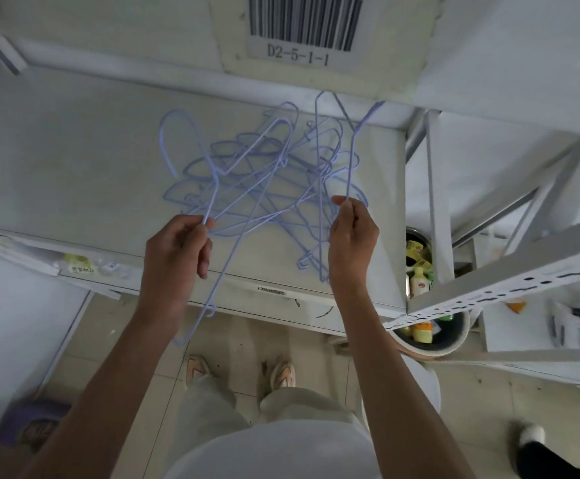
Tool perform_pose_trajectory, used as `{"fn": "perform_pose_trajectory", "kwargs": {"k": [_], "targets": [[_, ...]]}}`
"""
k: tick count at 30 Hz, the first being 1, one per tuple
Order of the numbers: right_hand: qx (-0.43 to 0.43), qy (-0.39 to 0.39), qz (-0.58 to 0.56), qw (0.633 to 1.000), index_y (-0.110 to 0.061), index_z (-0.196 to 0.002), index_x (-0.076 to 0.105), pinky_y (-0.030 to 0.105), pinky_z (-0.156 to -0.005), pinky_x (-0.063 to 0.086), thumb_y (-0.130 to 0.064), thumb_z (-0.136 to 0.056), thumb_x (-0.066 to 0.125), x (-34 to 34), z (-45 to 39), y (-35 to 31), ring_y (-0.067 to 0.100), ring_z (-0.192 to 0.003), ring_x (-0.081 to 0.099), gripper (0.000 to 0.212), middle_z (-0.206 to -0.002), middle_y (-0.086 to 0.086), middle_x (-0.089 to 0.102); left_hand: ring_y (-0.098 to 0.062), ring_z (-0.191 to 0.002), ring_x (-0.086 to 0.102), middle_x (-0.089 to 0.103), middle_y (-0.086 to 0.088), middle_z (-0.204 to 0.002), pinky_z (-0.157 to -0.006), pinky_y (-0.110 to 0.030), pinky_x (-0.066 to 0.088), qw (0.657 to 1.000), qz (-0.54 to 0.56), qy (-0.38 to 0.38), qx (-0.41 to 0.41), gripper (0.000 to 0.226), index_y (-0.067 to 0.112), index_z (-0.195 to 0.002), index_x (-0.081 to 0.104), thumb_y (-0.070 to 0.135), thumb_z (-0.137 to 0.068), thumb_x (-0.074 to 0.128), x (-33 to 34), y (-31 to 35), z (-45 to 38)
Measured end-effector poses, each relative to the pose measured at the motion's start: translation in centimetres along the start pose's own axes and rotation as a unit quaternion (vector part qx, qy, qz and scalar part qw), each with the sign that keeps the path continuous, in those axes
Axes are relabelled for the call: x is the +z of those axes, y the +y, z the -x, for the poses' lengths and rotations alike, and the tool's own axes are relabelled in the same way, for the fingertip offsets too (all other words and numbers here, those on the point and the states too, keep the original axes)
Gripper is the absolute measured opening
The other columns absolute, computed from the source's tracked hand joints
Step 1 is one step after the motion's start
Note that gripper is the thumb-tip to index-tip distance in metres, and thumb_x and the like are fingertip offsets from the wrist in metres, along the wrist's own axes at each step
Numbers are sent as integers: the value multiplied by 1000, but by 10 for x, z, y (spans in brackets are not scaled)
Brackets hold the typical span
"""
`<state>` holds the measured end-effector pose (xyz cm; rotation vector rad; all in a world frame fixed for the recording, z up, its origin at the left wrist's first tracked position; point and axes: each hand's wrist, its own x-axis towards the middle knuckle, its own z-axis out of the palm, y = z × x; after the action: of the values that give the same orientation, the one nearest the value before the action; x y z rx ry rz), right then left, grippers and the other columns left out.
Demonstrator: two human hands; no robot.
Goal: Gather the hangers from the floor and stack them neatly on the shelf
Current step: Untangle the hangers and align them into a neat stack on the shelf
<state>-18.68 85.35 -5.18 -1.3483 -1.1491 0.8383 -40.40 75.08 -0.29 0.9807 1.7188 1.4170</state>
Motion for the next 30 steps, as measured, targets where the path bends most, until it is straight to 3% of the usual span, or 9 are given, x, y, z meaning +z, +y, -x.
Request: {"fn": "perform_pose_trajectory", "kwargs": {"k": [2,7,9,17,21,28,30], "targets": [[-22,4,34,999,-13,-106,71,32,-48,30,-19,-109,44,-11,-8,-5,30,-50,38,28,-57,6,46,-15,-47,41,51,2,-56,-48,-24,38,1000,1,-6,12,19,15,-100,72,14,-101,53,5,4,1],[-30,26,83,996,-11,-105,74,20,-50,33,-15,-108,44,-41,-24,-4,5,-49,39,30,-63,-13,54,-13,-44,41,50,5,-53,-45,-20,39,1000,15,-16,18,20,16,-98,72,11,-101,54,20,10,6],[-38,24,92,995,-13,-104,74,11,-48,30,-15,-108,45,-43,-13,-5,3,-45,37,29,-61,-16,54,-12,-45,40,50,5,-53,-45,-20,39,1000,22,-18,14,19,19,-96,73,14,-100,56,27,13,7],[-12,17,127,992,-15,-107,74,15,-45,24,-20,-109,46,-42,20,0,8,-41,38,29,-47,-12,49,-12,-44,39,53,5,-56,-44,-23,34,997,80,10,9,12,18,-94,72,21,-94,60,41,28,9],[-26,-20,179,983,-14,-106,74,26,-47,28,-21,-108,46,-41,15,0,8,-42,35,29,-49,-8,45,-13,-44,39,52,3,-55,-43,-25,35,997,76,-5,8,14,8,-94,67,21,-95,62,47,34,14],[-40,23,218,975,-16,-105,73,24,-42,27,-22,-109,45,-40,8,24,9,-39,39,29,-48,-6,48,-15,-43,39,52,4,-53,-45,-27,35,998,48,-42,17,15,7,-93,65,20,-95,58,50,40,14],[-42,35,235,970,-14,-105,72,32,-43,35,-22,-108,44,-41,-2,33,16,-43,47,29,-51,-2,53,-16,-44,39,52,4,-54,-46,-29,34,998,45,-40,20,18,4,-95,65,21,-95,58,49,41,14]]}}
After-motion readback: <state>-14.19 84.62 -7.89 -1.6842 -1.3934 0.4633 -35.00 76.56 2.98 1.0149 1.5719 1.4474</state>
